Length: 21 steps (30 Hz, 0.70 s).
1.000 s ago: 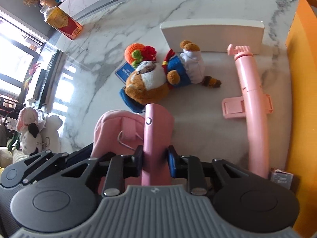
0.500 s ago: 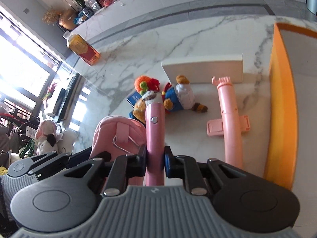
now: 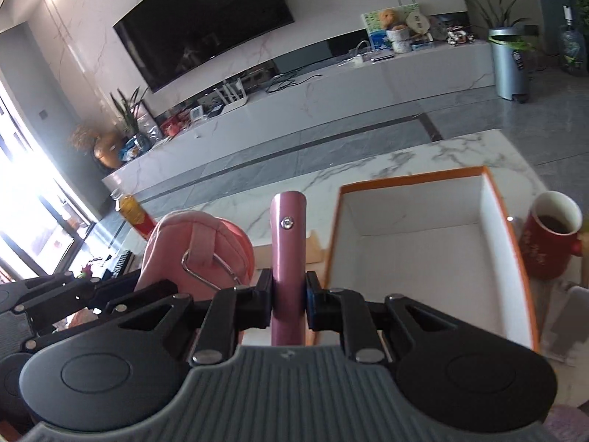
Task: Organize objects
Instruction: 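Carry handbag and wallet into the shoebox with both tools and release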
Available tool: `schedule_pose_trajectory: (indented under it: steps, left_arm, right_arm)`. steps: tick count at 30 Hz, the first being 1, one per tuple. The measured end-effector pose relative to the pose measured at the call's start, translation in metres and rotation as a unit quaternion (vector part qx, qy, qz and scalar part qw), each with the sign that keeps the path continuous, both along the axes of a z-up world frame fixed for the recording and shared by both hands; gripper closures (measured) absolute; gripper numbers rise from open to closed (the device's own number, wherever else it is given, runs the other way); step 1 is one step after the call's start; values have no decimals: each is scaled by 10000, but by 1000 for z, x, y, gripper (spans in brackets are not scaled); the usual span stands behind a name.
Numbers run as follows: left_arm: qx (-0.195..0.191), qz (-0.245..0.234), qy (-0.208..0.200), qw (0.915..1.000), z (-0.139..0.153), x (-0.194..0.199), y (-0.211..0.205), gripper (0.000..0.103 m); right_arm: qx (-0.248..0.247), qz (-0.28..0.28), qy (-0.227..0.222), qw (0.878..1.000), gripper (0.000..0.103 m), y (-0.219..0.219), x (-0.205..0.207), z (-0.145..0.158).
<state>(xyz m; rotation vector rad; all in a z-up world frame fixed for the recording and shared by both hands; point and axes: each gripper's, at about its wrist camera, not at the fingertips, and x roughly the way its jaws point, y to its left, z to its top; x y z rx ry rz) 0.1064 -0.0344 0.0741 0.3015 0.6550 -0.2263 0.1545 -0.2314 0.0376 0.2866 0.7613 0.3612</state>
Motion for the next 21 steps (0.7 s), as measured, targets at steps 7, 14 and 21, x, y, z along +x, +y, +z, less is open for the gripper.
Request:
schedule_pose_trajectory:
  steps: [7, 14, 21]
  left_arm:
    - [836, -395, 353, 9951, -43, 28, -62, 84]
    - [1412, -651, 828, 9844, -85, 34, -90, 84]
    - [1747, -805, 979, 9764, -103, 33, -97, 83]
  right_arm:
    - [-85, -536, 277, 9981, 85, -53, 4, -34]
    - [73, -397, 820, 9958, 85, -67, 20, -73]
    - [93, -4, 1250, 9921, 85, -58, 34, -98]
